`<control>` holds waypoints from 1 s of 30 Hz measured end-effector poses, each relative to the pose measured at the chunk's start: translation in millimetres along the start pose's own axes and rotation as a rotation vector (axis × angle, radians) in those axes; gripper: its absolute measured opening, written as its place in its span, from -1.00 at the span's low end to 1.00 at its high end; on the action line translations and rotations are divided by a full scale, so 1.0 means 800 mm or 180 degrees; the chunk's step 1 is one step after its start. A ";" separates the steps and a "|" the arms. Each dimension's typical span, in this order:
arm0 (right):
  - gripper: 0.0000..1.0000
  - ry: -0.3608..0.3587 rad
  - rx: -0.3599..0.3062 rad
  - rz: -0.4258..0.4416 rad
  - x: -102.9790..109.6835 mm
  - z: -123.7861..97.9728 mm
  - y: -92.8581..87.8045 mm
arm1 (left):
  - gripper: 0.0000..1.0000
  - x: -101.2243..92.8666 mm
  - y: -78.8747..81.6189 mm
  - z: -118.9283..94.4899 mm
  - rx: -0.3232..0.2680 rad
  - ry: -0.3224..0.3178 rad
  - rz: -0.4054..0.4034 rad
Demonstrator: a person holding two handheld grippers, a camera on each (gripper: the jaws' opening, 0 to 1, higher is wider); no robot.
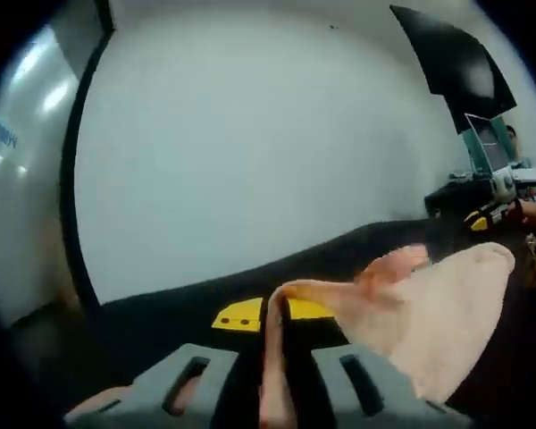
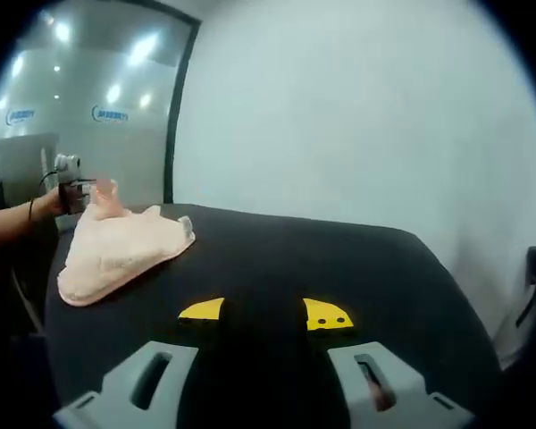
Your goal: Fold the towel on the table until its edges align and the towel forms a compact rectangular stack.
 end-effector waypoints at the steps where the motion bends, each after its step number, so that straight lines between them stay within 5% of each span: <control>1: -0.42 0.0013 0.0008 -0.0003 0.000 0.001 0.000 | -0.74 -0.003 -0.009 0.001 -0.0031 -0.0043 -0.0075; 5: -0.41 0.0063 0.0003 0.0210 0.006 0.006 0.006 | -0.63 -0.014 -0.032 -0.004 -0.0448 -0.0210 -0.0643; 6: -0.40 0.0075 0.0018 0.0321 0.010 0.008 0.010 | -0.59 -0.001 -0.042 -0.006 -0.0313 -0.0213 -0.0754; 7: -0.40 0.0077 -0.0022 0.0321 0.010 0.012 0.015 | -0.52 0.009 -0.033 -0.011 -0.0302 -0.0121 -0.0598; 8: -0.41 0.0111 -0.0077 0.0292 0.016 0.015 0.022 | -0.47 0.001 -0.018 -0.018 -0.0659 -0.0039 -0.0648; 10: -0.41 0.0159 -0.0110 0.0264 0.026 0.031 0.034 | -0.47 0.011 -0.024 -0.021 -0.0673 -0.0099 -0.0972; 12: -0.40 0.0234 -0.0141 0.0261 0.044 0.055 0.050 | -0.44 0.014 -0.029 -0.020 -0.0564 0.0011 -0.0800; 15: -0.33 0.0351 -0.0172 0.0472 0.072 0.105 0.077 | -0.43 0.002 -0.029 -0.013 -0.0481 -0.0136 -0.0642; 19: -0.31 0.0514 -0.0061 0.0364 0.105 0.160 0.099 | -0.43 -0.001 -0.032 -0.011 -0.0418 -0.0186 -0.0512; 26: -0.31 0.0647 0.0297 0.0237 0.132 0.240 0.088 | -0.43 0.013 -0.031 -0.013 -0.0541 -0.0128 -0.0584; 30: -0.29 0.0540 0.0593 0.0609 0.139 0.267 0.058 | -0.43 0.012 -0.030 -0.014 -0.0566 -0.0136 -0.0579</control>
Point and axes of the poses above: the point that each gripper's makers call its tool centre point, and the gripper's own axes: z roughly forward along the fingers, x roughly to its left, y roughly out of its top, the point moved 8 cm from there along -z, roughly backward along the fingers, and after that the axes turned 4 degrees about -x, right-handed, at the moved point
